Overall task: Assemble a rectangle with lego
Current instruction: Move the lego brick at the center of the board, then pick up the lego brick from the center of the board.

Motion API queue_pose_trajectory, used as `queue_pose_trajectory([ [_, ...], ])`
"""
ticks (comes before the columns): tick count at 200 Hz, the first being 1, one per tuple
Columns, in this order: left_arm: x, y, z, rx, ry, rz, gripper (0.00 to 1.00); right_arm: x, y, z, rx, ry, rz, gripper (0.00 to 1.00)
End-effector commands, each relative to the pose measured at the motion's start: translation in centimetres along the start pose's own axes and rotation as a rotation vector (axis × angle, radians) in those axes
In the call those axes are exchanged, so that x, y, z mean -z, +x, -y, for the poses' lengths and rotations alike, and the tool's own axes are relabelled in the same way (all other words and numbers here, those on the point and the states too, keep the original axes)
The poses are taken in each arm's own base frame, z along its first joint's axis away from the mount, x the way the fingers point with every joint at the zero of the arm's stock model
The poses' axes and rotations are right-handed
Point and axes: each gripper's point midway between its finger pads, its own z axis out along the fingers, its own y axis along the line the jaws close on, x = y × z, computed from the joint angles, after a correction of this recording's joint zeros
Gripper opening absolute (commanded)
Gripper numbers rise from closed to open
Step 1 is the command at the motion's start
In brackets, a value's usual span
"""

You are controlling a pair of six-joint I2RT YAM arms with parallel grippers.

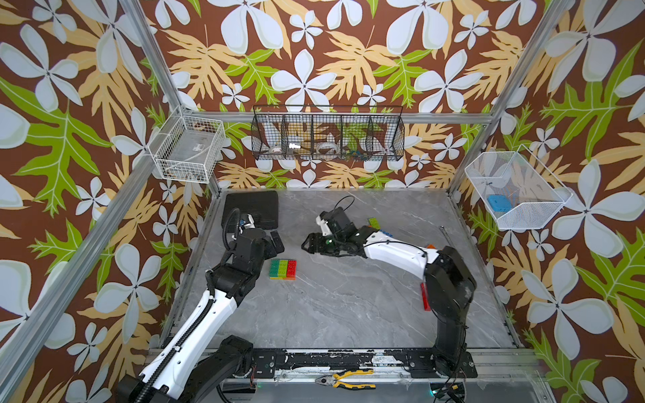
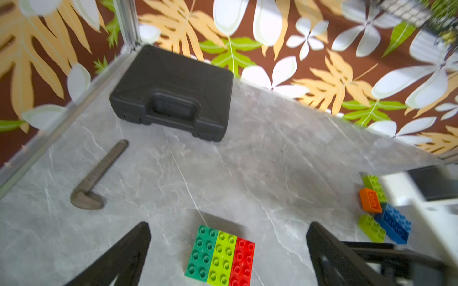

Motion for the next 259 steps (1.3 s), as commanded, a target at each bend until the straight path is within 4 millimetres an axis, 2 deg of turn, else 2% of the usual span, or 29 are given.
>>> queue_pose_trajectory([
  [1,0.1,-1.4,2.8,-0.021,0.137,0.031,1.0,3.8,0.0,9.4,0.109,0.352,0.004,0.7],
  [12,-0.4,-0.9,5.3,0.001,0.246,-0.009,1.0,5.4,-0.4,13.1,0.106,0.44,0.007,0.67],
  [28,-1.3,1.3,9.8,-0.013,0.356,-0.09,0.99,6.7,-1.0,16.7,0.12,0.53,0.015,0.67],
  [52,-1.8,7.5,17.1,-0.142,0.453,-0.223,0.98,6.0,-1.7,18.8,0.182,0.604,-0.018,0.67],
  [60,-2.2,9.8,18.6,-0.169,0.467,-0.276,0.97,5.5,-2.1,19.3,0.199,0.628,-0.026,0.67],
  [72,-2.9,12.7,19.7,-0.186,0.473,-0.354,0.94,5.1,-2.7,20.0,0.223,0.671,-0.032,0.68],
  [86,-3.7,15.0,19.9,-0.18,0.472,-0.419,0.9,4.7,-3.1,20.9,0.258,0.718,-0.047,0.69],
  [99,-4.0,15.9,19.4,-0.179,0.461,-0.432,0.89,3.9,-2.8,21.6,0.272,0.726,-0.088,0.7],
  [133,-4.6,16.1,18.1,-0.226,0.407,-0.41,0.89,1.6,-1.8,22.1,0.278,0.68,-0.145,0.7],
  [179,-4.9,16.0,17.5,-0.262,0.378,-0.402,0.9,0.1,-0.9,23.1,0.283,0.68,-0.185,0.68],
  [216,-5.1,16.1,17.2,-0.266,0.369,-0.402,0.9,0.2,0.0,23.1,0.27,0.666,-0.207,0.56],
  [238,-5.2,16.0,16.8,-0.265,0.358,-0.399,0.9,0.8,0.8,22.8,0.248,0.655,-0.204,0.42],
  [259,-5.5,15.6,16.3,-0.254,0.346,-0.393,0.9,0.8,2.1,21.7,0.246,0.634,-0.215,0.29],
])
